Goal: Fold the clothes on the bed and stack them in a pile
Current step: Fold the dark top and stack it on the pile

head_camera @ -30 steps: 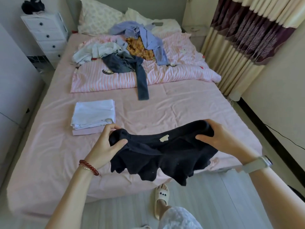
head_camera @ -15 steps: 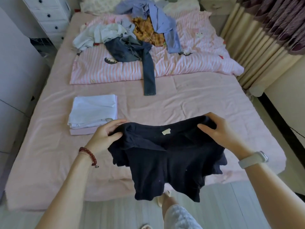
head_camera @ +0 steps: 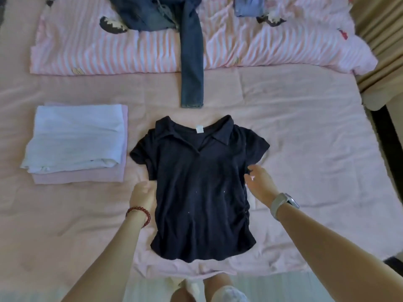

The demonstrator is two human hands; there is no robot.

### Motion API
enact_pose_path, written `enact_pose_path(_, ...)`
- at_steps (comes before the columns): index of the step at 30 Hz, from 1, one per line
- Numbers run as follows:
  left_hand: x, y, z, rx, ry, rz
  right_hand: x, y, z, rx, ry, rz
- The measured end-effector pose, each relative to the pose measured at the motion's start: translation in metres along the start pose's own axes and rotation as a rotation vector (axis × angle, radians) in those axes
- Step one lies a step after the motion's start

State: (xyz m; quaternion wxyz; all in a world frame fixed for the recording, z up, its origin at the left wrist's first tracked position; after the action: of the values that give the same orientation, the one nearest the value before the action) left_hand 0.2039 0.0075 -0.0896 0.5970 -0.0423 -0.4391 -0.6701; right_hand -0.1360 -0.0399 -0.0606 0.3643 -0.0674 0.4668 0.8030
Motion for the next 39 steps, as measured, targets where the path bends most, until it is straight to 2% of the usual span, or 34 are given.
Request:
enact_pose_path(3,-0.08,-0.02,0.03,-0.105,0.21,-0.021,0.077,-0.044,0.04,-0.092,-0.259,-0.034)
enact_pose_path(6,-0.122,-0.031,0.052,-0.213,0.211,-0.034,0.121,-0.08,0.074,-0.13,-0.347,-0.128)
enact_pose_path(9,-0.13,-0.038,0.056,-0.256,0.212,0.065,0.131,-0.096,0.086,-0.056,-0.406,-0.331)
enact_pose_path(11,-0.128,-0.038,0.058,-0.215,0.188,0.116,0.127,-0.099,0.086,-0.007,-0.408,-0.381)
enact_pose_path(15,-0.107,-0.01,0.066,0.083,-0.15,0.085,0.121,-0.08,0.095,0.277,-0.305,-0.473)
enact_pose_path(17,-0.118,0.001,0.072,0.184,-0.151,0.025,0.133,-0.071,0.108,0.362,-0.296,-0.444)
enact_pose_path(20,-0.159,0.0,0.068,0.103,0.058,-0.097,0.174,-0.08,0.123,0.285,-0.435,-0.333)
enact_pose_path(23,-0.185,-0.009,0.063,-0.077,0.13,-0.203,0.206,-0.095,0.126,0.158,-0.578,-0.326)
enact_pose_path(28,-0.18,-0.013,0.061,-0.205,0.175,-0.175,0.2,-0.099,0.115,-0.019,-0.536,-0.256)
enact_pose_path(32,-0.169,-0.007,0.067,-0.198,0.2,-0.147,0.19,-0.095,0.105,-0.149,-0.488,-0.123)
enact_pose_path(34,-0.162,-0.006,0.073,-0.196,0.204,-0.071,0.184,-0.091,0.103,-0.15,-0.465,-0.091)
enact_pose_path(39,-0.158,0.002,0.088,-0.148,0.199,0.02,0.182,-0.108,0.116,-0.222,-0.514,-0.183)
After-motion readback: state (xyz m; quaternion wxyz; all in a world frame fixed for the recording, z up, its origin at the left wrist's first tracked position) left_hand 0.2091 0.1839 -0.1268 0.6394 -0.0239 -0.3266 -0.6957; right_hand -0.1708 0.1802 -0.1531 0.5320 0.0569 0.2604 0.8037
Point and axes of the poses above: each hand's wrist, its own z-axis away from the middle knuckle, its own y-axis out of the back of the hand, x = y × z, the point moved 7 cm from there along -z, towards the middle knuckle, and after that the axes turned 5 degrees about x, right-handed, at the moved point
